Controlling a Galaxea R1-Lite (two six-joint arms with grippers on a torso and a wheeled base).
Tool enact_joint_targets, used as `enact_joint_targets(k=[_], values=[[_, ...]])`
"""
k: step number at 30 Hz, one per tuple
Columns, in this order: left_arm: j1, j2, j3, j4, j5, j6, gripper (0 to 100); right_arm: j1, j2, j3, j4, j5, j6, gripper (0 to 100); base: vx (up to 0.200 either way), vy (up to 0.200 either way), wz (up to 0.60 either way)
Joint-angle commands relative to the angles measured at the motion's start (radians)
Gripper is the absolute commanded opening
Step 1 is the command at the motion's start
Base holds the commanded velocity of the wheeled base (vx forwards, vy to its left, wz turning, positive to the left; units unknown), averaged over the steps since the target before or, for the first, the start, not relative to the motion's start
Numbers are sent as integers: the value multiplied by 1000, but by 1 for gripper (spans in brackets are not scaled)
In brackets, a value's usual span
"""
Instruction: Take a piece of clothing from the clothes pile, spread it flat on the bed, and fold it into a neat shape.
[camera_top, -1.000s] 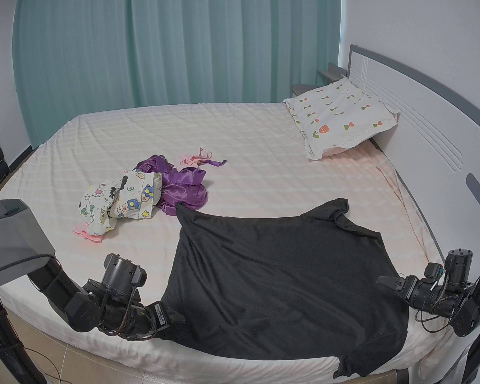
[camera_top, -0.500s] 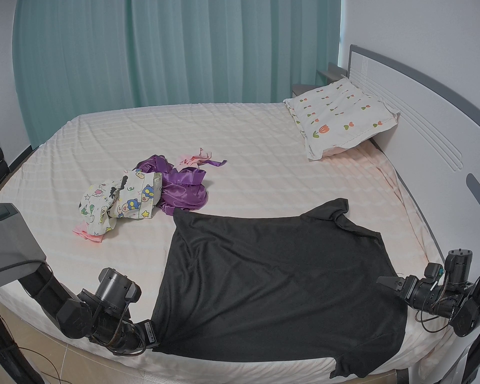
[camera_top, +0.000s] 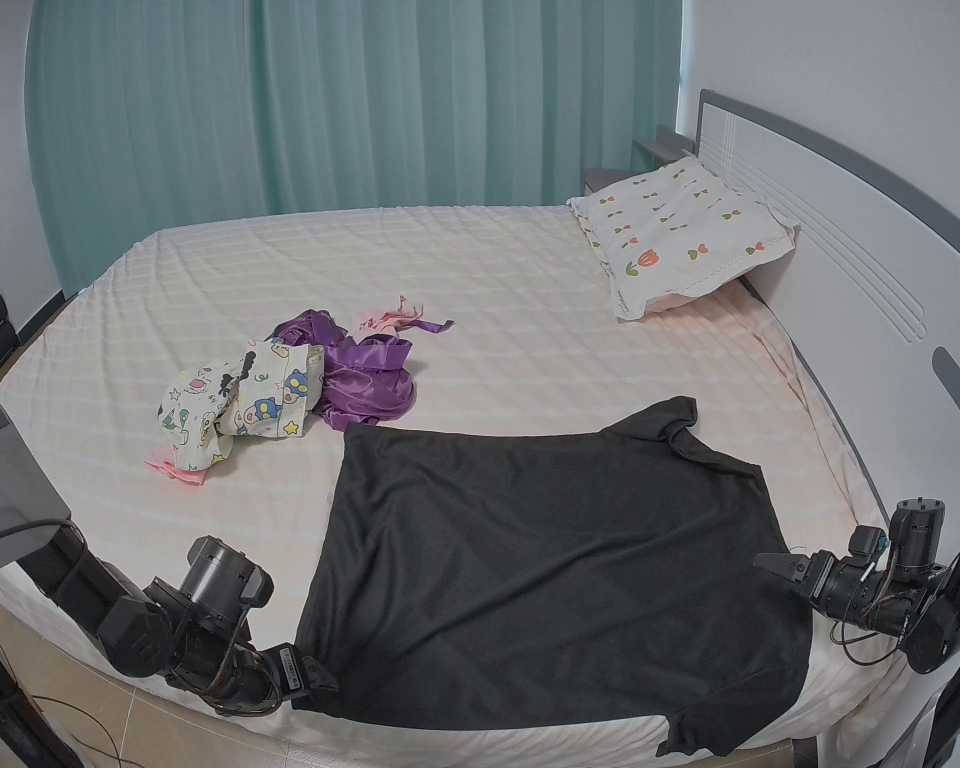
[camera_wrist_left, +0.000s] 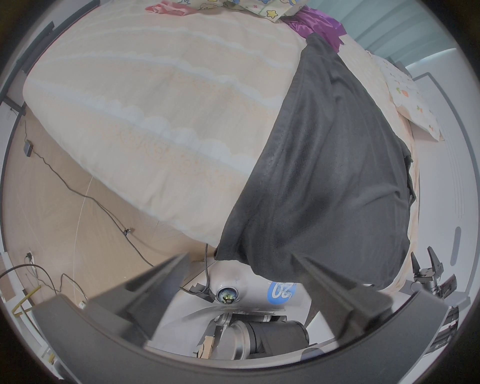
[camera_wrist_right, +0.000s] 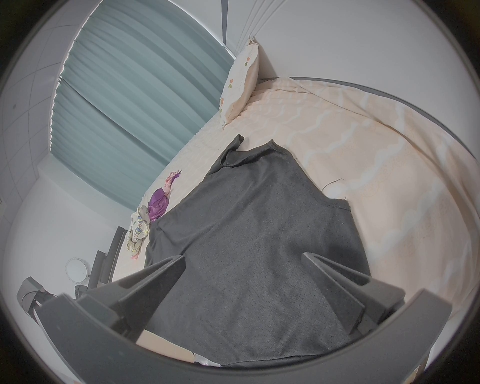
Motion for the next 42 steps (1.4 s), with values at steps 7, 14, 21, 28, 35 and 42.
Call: enact_joint_targets(k=[7, 14, 21, 28, 35, 42], values=[[105, -108, -103, -23, -14, -115, 100, 0, -22, -2, -27, 1, 26, 100, 0, 0, 0], [102, -107, -85, -200, -9, -246, 100, 52, 35, -174, 4, -73, 97, 100, 0, 0, 0], [99, -102, -91, -223, -15, -324, 100, 206, 150, -439, 132, -203, 171, 100, 0, -29, 0], [91, -102, -91, -223, -17, -346, 100, 276, 249, -720, 327, -259, 266, 100, 0, -200, 0], [91, -105, -88, -223, -17, -349, 100, 319, 315, -843, 384, -302, 312, 100, 0, -200, 0], [99, -110, -92, -226, -20, -350, 100, 350, 423, -982, 386, -366, 315, 100, 0, 0, 0]])
